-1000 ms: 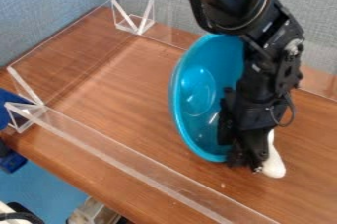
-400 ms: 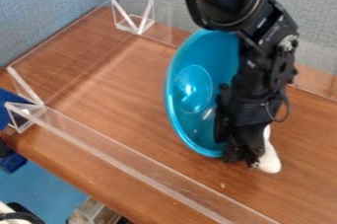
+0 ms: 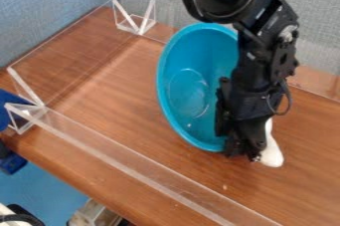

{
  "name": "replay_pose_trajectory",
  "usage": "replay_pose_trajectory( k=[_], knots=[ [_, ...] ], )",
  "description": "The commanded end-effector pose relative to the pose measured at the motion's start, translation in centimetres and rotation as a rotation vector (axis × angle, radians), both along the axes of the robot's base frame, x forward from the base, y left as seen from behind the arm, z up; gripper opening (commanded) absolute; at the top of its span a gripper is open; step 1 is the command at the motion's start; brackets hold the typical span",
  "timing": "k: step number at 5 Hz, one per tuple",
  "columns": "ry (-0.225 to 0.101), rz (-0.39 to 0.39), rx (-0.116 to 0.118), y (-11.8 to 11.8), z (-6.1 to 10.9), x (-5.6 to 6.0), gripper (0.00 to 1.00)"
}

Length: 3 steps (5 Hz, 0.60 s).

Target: Remove the mushroom from inside the blue bowl and put it on the table

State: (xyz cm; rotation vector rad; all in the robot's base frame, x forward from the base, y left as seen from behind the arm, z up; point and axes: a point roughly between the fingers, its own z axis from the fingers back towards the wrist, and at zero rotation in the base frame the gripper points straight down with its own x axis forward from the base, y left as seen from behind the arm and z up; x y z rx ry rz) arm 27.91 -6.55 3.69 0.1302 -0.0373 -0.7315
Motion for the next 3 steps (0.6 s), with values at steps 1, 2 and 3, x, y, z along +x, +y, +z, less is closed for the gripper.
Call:
replay_pose_trajectory(
  k=[1,2,3],
  knots=[
    [-0.052,0.008,-0.022,0.0,1.24,0.68,1.0],
    [-0.045,0.007,-0.023,-0.09,0.98,0.7,1.0],
    [-0.039,0.008,-0.024,-0.19,0.84,0.73,1.0]
  ],
)
